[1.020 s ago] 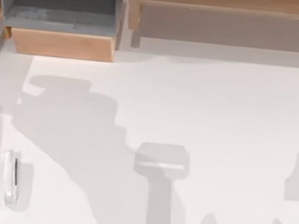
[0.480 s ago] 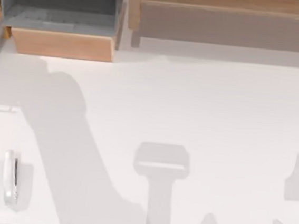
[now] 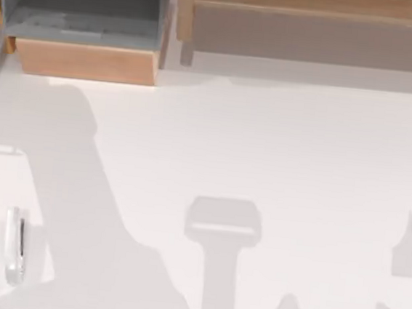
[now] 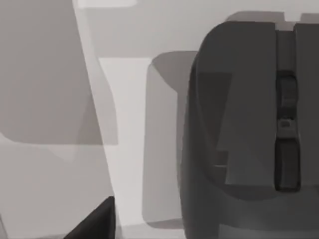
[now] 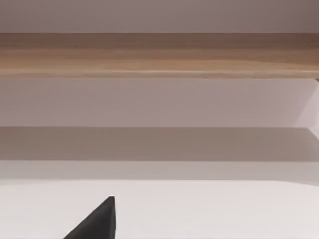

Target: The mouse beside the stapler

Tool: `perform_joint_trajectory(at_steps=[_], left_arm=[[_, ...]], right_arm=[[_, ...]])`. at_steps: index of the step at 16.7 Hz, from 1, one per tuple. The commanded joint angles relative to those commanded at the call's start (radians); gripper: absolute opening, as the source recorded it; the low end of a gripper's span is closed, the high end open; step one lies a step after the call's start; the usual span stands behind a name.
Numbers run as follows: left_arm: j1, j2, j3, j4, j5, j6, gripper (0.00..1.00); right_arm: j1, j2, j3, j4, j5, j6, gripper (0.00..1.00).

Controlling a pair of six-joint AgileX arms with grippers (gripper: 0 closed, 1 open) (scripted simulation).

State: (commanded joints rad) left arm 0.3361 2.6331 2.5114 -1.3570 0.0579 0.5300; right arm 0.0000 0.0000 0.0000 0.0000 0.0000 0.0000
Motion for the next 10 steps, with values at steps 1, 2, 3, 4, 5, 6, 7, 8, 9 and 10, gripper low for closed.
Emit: perform_joint_trajectory(at_steps=[1, 2, 3, 4, 5, 6, 7, 8, 9, 10], left_arm=[[0.0, 0.0, 0.0, 0.0, 0.0, 0.0, 1.0], [0.0, 0.0, 0.0, 0.0, 0.0, 0.0, 1.0], [0.0, 0.0, 0.0, 0.0, 0.0, 0.0, 1.0], [0.006, -0.001, -0.003, 0.001, 0.0, 0.0, 1.0], [0.006, -0.001, -0.003, 0.002, 0.0, 0.0, 1.0], [0.006, -0.002, -0.006, 0.003, 0.0, 0.001, 1.0], [0.006, -0.004, -0.011, 0.006, 0.0, 0.003, 1.0], [0.007, -0.006, -0.017, 0.01, 0.0, 0.005, 1.0], [0.007, -0.008, -0.024, 0.015, 0.0, 0.006, 1.0], [0.007, -0.01, -0.032, 0.021, 0.001, 0.007, 1.0]], right_arm=[[0.0, 0.0, 0.0, 0.0, 0.0, 0.0, 1.0], [0.0, 0.0, 0.0, 0.0, 0.0, 0.0, 1.0], [0.0, 0.0, 0.0, 0.0, 0.0, 0.0, 1.0], [0.0, 0.0, 0.0, 0.0, 0.0, 0.0, 1.0], [0.0, 0.0, 0.0, 0.0, 0.0, 0.0, 1.0], [0.0, 0.0, 0.0, 0.0, 0.0, 0.0, 1.0], [0.0, 0.0, 0.0, 0.0, 0.0, 0.0, 1.0], [0.0, 0.0, 0.0, 0.0, 0.0, 0.0, 1.0], [0.0, 0.0, 0.0, 0.0, 0.0, 0.0, 1.0], [0.0, 0.0, 0.0, 0.0, 0.0, 0.0, 1.0]])
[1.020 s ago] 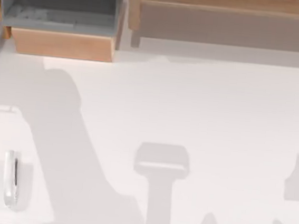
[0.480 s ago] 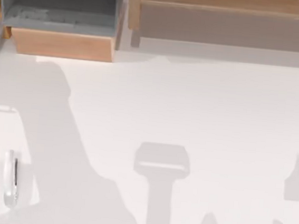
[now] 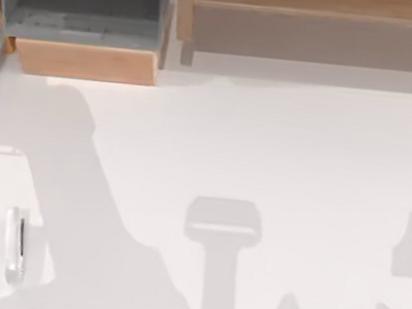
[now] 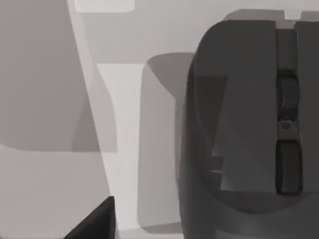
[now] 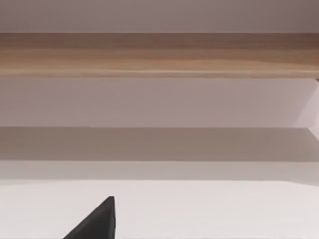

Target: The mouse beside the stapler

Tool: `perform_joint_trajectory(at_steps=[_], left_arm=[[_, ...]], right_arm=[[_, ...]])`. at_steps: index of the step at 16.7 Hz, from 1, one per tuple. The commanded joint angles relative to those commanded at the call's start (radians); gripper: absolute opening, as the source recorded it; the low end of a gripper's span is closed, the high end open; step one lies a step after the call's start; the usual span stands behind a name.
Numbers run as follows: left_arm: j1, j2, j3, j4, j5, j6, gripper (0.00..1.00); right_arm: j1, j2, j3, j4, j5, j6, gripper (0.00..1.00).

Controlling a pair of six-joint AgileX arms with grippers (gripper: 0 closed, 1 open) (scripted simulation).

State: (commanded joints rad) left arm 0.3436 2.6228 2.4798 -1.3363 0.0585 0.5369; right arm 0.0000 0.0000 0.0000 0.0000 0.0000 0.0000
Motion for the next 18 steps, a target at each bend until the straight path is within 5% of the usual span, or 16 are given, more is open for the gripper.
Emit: perform_joint_trajectory(at_steps=[16, 18], left_arm=[[-0.01, 0.018, -0.071, 0.09, -0.001, -0.009, 1.0], [-0.01, 0.018, -0.071, 0.09, -0.001, -0.009, 0.85]], right_arm=[[0.0, 0.0, 0.0, 0.0, 0.0, 0.0, 1.0], [0.0, 0.0, 0.0, 0.0, 0.0, 0.0, 1.0]])
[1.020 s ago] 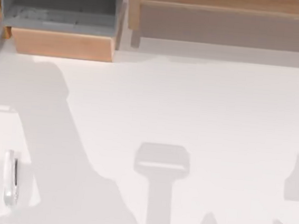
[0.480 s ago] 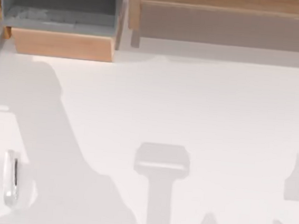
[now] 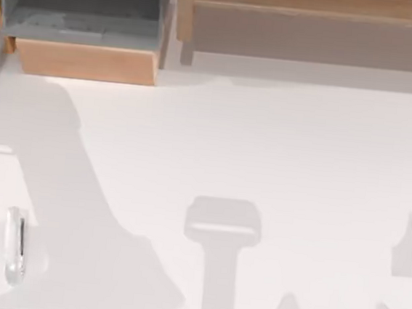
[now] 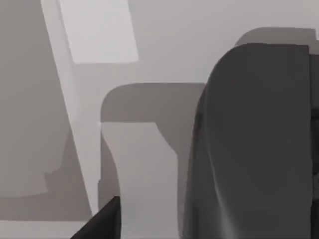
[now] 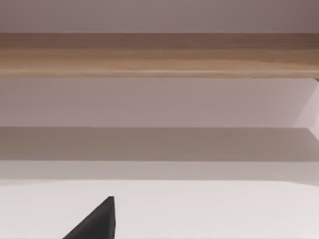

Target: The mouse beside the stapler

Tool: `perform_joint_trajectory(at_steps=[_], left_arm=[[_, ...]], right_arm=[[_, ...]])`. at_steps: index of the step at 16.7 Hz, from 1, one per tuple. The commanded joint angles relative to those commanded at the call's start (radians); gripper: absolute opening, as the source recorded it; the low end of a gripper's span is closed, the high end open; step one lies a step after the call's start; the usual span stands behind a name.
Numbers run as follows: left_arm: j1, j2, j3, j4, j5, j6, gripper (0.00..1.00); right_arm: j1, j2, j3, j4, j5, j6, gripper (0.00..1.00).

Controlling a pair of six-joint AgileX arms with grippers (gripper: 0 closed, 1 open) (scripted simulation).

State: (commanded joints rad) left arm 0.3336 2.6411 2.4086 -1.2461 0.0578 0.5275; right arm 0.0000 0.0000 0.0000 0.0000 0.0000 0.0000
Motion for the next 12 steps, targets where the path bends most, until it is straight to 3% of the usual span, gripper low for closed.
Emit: perform_joint_trajectory(at_steps=[11, 12], left_arm=[[0.0, 0.0, 0.0, 0.0, 0.0, 0.0, 0.02], [0.0, 0.0, 0.0, 0.0, 0.0, 0.0, 0.0]], right_arm=[[0.0, 0.0, 0.0, 0.0, 0.0, 0.0, 1.0], [0.0, 0.0, 0.0, 0.0, 0.0, 0.0, 1.0]])
